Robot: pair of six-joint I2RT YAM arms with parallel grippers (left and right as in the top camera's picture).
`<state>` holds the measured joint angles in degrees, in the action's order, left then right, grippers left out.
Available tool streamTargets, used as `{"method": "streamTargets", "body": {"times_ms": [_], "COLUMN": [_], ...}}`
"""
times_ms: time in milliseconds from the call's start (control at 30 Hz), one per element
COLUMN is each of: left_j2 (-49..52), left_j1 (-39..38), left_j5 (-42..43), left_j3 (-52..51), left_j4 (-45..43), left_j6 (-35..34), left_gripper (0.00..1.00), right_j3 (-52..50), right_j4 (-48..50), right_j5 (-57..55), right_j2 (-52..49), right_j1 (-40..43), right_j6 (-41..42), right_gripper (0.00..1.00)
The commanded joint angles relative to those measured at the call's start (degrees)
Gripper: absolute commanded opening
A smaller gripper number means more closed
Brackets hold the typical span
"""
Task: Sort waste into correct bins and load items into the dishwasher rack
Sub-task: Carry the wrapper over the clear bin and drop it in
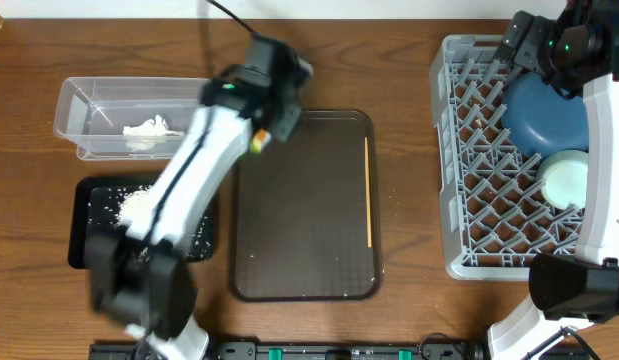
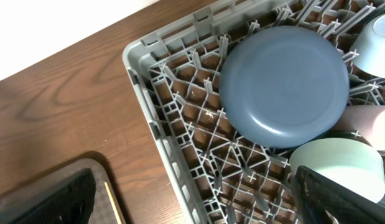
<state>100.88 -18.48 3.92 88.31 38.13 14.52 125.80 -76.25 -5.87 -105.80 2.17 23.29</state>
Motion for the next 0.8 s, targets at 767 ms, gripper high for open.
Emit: {"method": "streamTargets", "body": {"times_ms": [767], "left_j2": [3.45], "left_j1": [30.36], "left_j5": [-0.46], "left_j3": [0.74], "left_j4": [-14.88], "left_j6": [-38.88], "left_gripper": [0.39], "right_j3": [0.02], "right_j4": [-0.04], "right_j5": [-0.52], "right_j2": [-0.39], "right_j1": [0.07], "right_j6": [0.26], "right_gripper": [0.99]}}
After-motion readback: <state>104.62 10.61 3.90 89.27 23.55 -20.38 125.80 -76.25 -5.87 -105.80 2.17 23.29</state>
